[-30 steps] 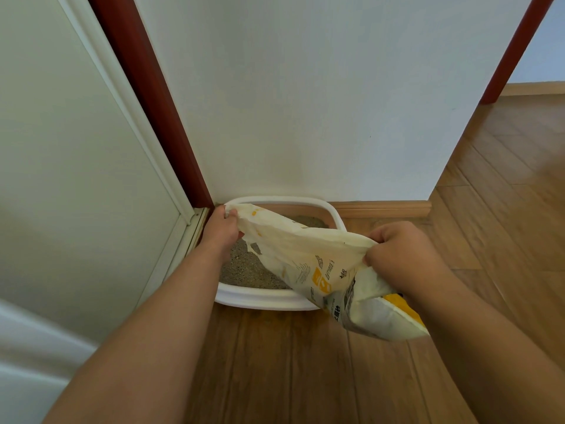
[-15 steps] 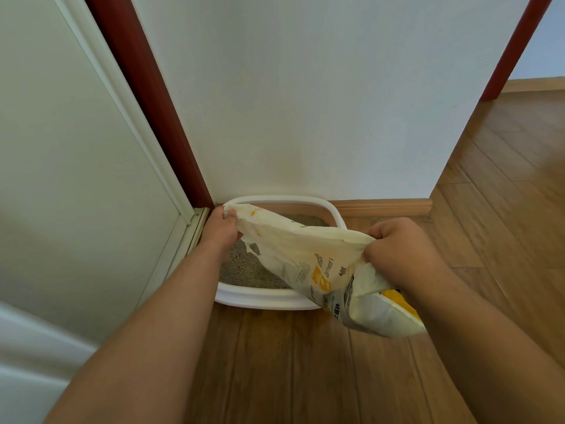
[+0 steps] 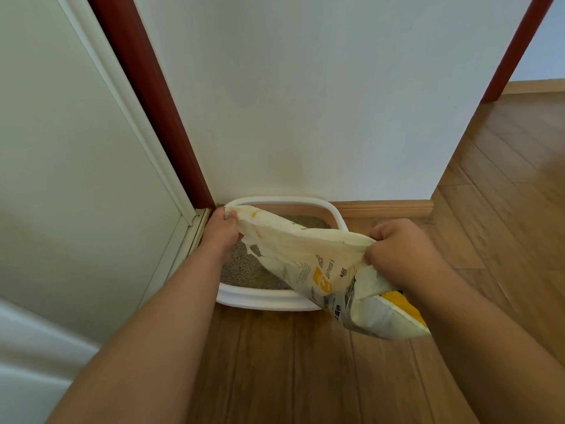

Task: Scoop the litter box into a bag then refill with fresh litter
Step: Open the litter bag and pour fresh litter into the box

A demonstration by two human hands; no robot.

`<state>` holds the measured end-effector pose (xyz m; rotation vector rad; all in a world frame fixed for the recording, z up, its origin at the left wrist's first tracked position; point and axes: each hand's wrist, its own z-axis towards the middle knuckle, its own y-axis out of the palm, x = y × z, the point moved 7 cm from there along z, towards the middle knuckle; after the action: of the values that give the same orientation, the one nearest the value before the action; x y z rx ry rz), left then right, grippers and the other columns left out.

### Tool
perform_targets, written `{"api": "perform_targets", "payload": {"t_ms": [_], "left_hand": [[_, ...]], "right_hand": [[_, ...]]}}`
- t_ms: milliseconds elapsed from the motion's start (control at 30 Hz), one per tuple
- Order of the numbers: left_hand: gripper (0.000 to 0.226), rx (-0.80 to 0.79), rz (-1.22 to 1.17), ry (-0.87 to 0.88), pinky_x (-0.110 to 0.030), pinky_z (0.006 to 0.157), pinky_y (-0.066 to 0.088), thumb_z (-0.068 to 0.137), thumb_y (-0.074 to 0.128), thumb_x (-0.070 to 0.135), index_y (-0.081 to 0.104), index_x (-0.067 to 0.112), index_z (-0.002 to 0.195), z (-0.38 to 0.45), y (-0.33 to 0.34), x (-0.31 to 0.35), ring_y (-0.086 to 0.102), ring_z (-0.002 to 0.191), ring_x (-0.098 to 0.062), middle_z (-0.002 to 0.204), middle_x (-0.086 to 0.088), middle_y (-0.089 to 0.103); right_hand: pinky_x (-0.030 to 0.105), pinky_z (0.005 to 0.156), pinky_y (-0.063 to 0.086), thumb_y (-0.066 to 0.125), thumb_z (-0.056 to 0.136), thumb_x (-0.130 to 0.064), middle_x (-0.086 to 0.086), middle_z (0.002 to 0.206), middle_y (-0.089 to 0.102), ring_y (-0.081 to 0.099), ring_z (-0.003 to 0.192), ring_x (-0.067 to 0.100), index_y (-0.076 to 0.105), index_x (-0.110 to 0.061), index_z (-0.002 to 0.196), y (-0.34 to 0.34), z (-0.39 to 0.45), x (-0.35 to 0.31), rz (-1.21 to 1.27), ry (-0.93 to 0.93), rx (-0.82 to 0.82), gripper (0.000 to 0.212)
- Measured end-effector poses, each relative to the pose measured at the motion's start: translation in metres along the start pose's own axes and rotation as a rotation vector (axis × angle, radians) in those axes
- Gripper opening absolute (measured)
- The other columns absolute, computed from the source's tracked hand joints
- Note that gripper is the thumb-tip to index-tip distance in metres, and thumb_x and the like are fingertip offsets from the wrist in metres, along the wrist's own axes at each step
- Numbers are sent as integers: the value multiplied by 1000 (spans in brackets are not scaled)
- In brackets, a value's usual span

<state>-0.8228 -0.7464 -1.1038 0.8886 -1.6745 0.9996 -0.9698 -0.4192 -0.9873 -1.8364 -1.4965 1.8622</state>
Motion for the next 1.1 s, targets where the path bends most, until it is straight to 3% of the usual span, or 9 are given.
{"api": "perform_targets", "payload": {"t_ms": [233, 433, 633, 833, 1000, 1100], "left_hand": [[20, 15, 42, 17, -46, 95, 60, 110, 44, 26, 60, 19, 121, -2, -4, 7, 63, 103, -19, 115, -1, 62], [26, 25, 146, 88, -48, 92, 61, 108, 46, 29, 63, 15, 122, -12, -8, 18, 65, 104, -21, 112, -2, 65], [25, -2, 176, 103, -52, 93, 60, 108, 47, 31, 66, 18, 117, -27, -9, 33, 67, 102, -24, 110, -2, 67], [27, -93, 297, 183, -51, 92, 60, 100, 50, 45, 68, 26, 105, -43, 9, 46, 70, 99, -22, 102, 2, 71], [27, -141, 319, 148, -52, 94, 59, 92, 51, 50, 68, 29, 93, -72, 16, 55, 69, 103, -24, 103, 0, 72], [22, -169, 332, 132, -51, 99, 56, 103, 53, 40, 69, 25, 109, -97, 20, 60, 67, 109, -23, 110, 2, 71]], "right_hand": [[39, 68, 64, 60, 91, 0, 3, 87, 72, 69, 74, 19, 76, -17, 111, 1, 2, 4, -40, 15, -12, 31], [27, 53, 56, 51, 89, -2, 1, 76, 68, 68, 66, 15, 74, -15, 108, 8, 1, 8, -215, 16, -77, 32], [22, 46, 43, 53, 92, -5, -1, 75, 60, 60, 62, 11, 64, -15, 102, 17, 8, 18, -355, 42, -143, 17], [22, 50, 39, 52, 96, -14, 0, 83, 56, 54, 67, 10, 51, -16, 96, 30, 19, 37, -566, 90, -209, 2], [24, 57, 43, 47, 95, -13, -1, 86, 54, 54, 73, 13, 51, -17, 88, 42, 26, 59, -691, 119, -292, 10], [24, 60, 41, 45, 95, -12, -2, 86, 52, 55, 82, 18, 53, -16, 92, 43, 27, 67, -761, 103, -329, 10]]}}
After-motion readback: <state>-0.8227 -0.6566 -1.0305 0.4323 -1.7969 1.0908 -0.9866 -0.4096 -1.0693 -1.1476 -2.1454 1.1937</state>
